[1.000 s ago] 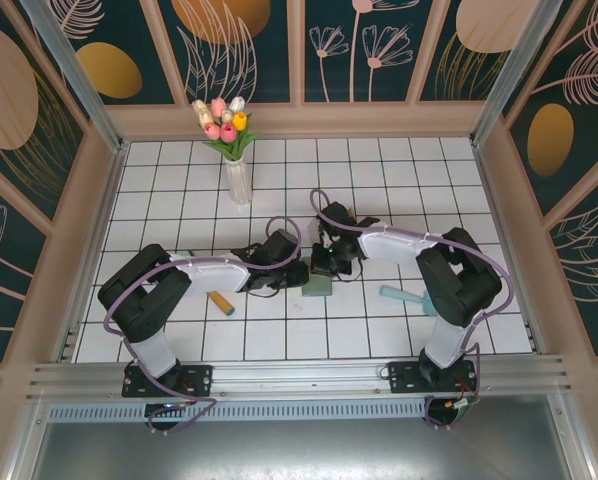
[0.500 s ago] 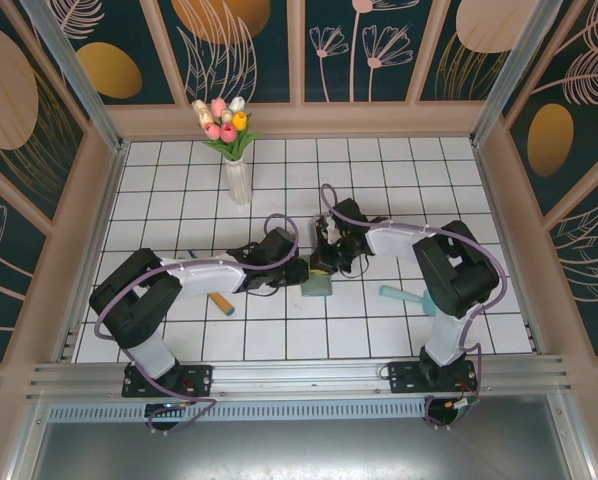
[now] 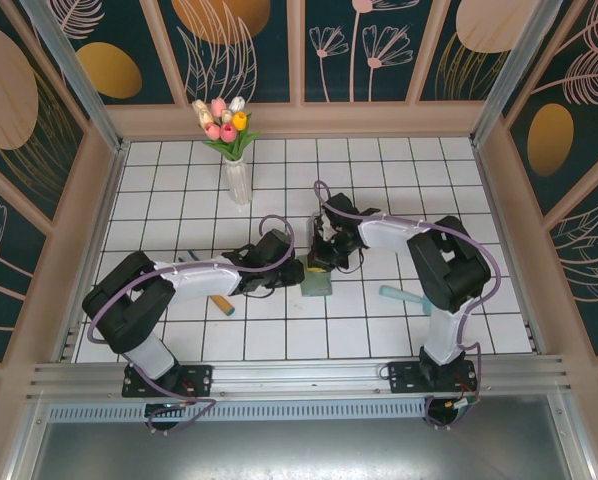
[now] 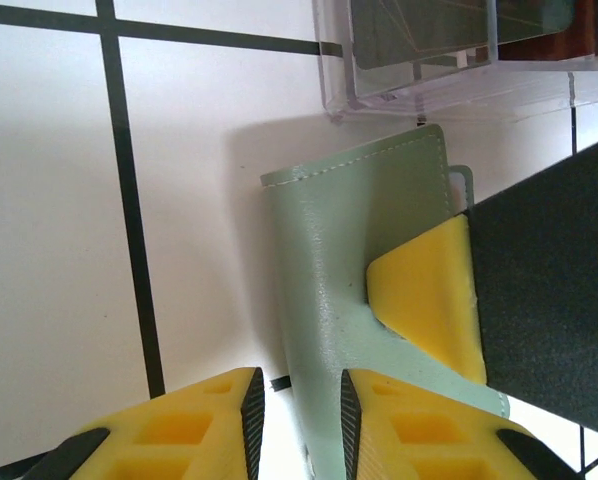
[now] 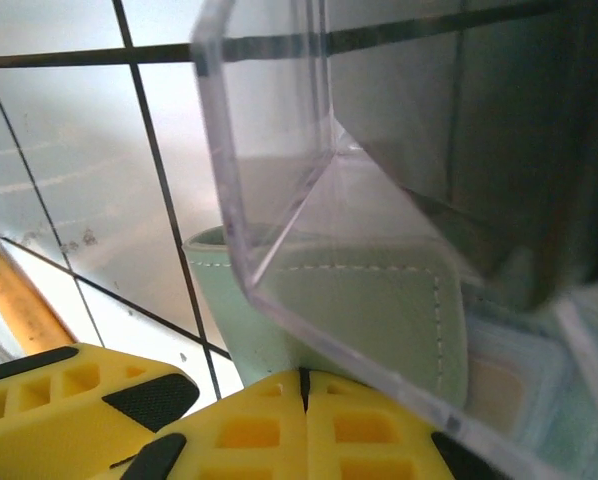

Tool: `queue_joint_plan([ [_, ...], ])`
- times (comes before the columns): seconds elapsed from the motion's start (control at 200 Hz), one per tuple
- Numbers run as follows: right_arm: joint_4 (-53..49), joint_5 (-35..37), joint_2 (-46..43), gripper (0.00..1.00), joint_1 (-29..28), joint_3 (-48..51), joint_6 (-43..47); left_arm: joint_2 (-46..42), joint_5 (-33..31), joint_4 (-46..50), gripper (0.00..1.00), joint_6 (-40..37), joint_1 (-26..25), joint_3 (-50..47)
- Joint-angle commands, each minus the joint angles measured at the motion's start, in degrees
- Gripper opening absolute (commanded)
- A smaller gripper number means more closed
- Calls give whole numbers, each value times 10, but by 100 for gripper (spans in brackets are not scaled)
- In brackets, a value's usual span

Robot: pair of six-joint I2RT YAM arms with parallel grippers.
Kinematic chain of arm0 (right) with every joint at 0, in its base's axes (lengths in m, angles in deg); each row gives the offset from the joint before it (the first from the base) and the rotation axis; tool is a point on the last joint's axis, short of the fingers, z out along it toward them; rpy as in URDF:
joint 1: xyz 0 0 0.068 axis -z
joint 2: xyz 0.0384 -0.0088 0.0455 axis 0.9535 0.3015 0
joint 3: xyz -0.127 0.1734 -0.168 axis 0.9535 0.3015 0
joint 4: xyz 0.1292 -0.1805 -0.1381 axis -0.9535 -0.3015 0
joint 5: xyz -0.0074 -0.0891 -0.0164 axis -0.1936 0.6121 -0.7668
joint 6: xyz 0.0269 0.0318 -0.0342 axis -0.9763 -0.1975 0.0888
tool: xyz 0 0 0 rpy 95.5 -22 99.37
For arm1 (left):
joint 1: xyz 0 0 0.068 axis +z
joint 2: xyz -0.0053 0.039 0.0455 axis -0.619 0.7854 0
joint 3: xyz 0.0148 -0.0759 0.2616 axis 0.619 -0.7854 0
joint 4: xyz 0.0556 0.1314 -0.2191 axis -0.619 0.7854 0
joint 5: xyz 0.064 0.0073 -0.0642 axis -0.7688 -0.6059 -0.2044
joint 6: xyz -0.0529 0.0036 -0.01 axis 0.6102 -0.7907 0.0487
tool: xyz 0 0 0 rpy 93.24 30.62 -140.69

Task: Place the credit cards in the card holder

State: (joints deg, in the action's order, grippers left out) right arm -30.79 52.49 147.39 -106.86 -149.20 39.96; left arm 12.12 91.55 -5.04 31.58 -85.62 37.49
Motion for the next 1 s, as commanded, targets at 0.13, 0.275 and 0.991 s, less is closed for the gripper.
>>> queue_joint_plan([
  [0.13,-111,192,19,5,-19,-31,-2,-18,-11,5,30,-8,7,-5],
  [0.275,-123,190,-23,21,-33,-78,0,-23,-15,5,31,-7,7,-10],
  [0.991,-200,296,-51,35,-67,-102,-15,-20,9,-16,36,-10,34,-25],
])
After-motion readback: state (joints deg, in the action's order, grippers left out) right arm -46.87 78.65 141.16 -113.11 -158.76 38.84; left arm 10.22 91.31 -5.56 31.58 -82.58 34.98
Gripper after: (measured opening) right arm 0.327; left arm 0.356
